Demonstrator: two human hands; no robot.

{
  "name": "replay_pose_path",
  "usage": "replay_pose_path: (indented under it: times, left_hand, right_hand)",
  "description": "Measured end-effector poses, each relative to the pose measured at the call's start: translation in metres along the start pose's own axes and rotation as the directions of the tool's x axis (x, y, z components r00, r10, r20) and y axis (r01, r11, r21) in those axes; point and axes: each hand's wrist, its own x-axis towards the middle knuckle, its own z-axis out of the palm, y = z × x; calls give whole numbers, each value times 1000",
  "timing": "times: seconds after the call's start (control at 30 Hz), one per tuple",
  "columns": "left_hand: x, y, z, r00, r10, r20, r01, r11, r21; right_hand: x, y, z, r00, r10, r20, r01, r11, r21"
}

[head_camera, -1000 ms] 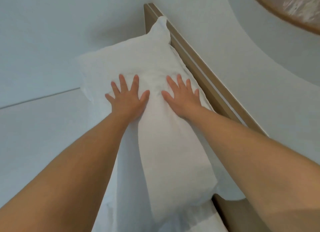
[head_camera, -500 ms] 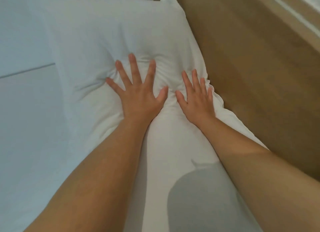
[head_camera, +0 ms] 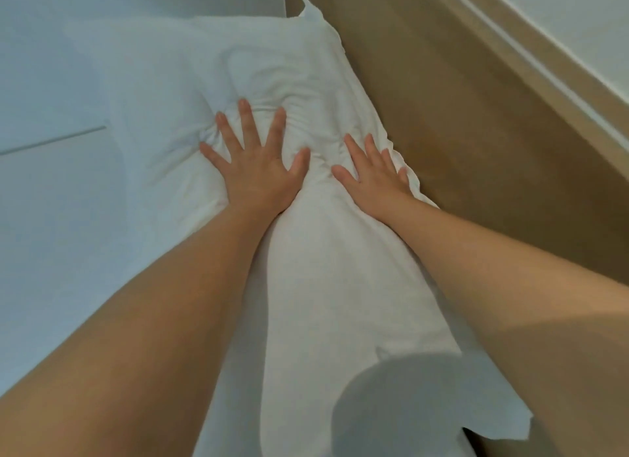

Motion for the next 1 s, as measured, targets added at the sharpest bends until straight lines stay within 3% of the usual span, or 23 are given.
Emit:
replay_pose_path:
  times: [0.17, 0.27, 0.33, 0.43, 0.53, 0.6, 0.67, 0.77, 0.87, 1.0]
  left_hand:
    - [-16, -16, -59, 997, -74, 9, 74, 997, -24]
    - [-45, -47, -73, 942, -325, 84, 333, 937, -108]
    - [-73, -61, -73, 865, -465, 190, 498, 846, -193]
    - [-104, -79, -72, 796, -523, 304, 605, 701, -378]
    - [-119, -97, -61, 668, -568, 481, 737, 416, -532]
    - [-124, -96, -49, 628, -508, 589, 764, 259, -591]
    - [-128, -96, -40, 662, -421, 620, 733, 193, -652]
    - [-140, -107, -48, 728, -256, 636, 685, 238, -688]
    - [-168, -127, -64, 716, -168, 678, 694, 270, -667]
    - [-202, -132, -78, 741, -72, 668, 663, 240, -709]
  right_hand:
    - [-57, -44, -38, 991, -112, -70, 117, 991, 65]
    - [-86, -61, -37, 979, -193, -60, 192, 981, -22]
    - [-99, -70, -35, 988, -156, -15, 155, 985, -78]
    - [-123, -91, -31, 982, -186, -11, 182, 972, -149]
    - [-141, -110, -21, 973, -226, -46, 206, 942, -263]
    - [-142, -118, -9, 977, -207, -55, 179, 930, -321]
    - [-139, -126, 2, 976, -206, -69, 162, 904, -397]
    - [-141, -130, 8, 983, -165, -80, 117, 900, -420]
    - [-159, -139, 10, 983, -163, -87, 109, 891, -441]
    - [-189, -155, 20, 974, -210, -86, 140, 854, -502]
